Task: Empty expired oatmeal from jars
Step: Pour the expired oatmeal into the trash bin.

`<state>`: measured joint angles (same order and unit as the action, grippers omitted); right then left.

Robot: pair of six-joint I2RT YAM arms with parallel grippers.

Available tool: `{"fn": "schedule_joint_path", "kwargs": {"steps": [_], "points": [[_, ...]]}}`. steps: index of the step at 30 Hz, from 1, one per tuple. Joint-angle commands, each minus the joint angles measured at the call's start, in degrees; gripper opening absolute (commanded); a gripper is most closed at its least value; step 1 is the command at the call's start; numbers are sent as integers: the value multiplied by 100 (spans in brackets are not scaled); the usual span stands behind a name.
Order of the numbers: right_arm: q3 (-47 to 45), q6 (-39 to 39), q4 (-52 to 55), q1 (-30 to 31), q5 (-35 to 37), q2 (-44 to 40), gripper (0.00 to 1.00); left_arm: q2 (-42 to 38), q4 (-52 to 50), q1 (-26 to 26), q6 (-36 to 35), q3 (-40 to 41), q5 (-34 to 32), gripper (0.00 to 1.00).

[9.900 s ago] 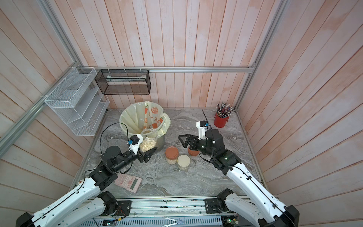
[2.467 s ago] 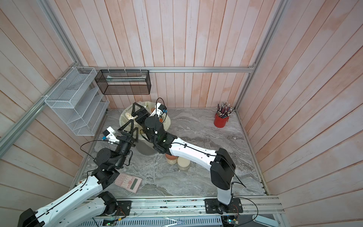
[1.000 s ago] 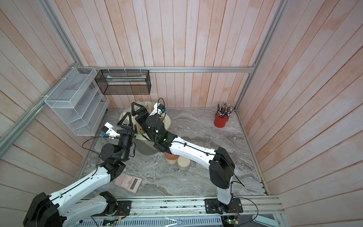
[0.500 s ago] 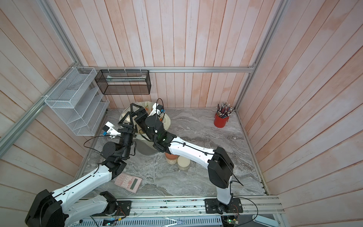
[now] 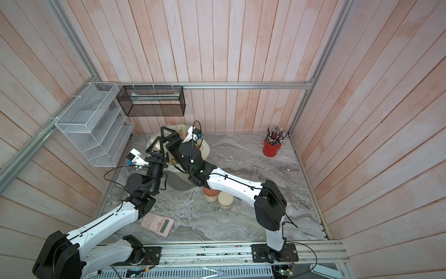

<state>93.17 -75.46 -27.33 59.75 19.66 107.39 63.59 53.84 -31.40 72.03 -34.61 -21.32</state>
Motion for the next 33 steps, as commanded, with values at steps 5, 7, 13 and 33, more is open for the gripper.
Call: {"fn": "schedule_joint_path", "kwargs": {"steps": [5,7,13,33], "points": [[80,-15,-510,4,-228,-61,43,-23,225,87,-166,-8,158,32],[46,-20,-534,-3,-227,-74,49,-6,227,109,-197,-46,218,31],[-38,-33,-578,-15,-209,-121,64,6,267,151,-242,-81,330,28],[-360,-187,-276,-68,-85,-430,95,54,333,261,-442,-153,428,25]]}}
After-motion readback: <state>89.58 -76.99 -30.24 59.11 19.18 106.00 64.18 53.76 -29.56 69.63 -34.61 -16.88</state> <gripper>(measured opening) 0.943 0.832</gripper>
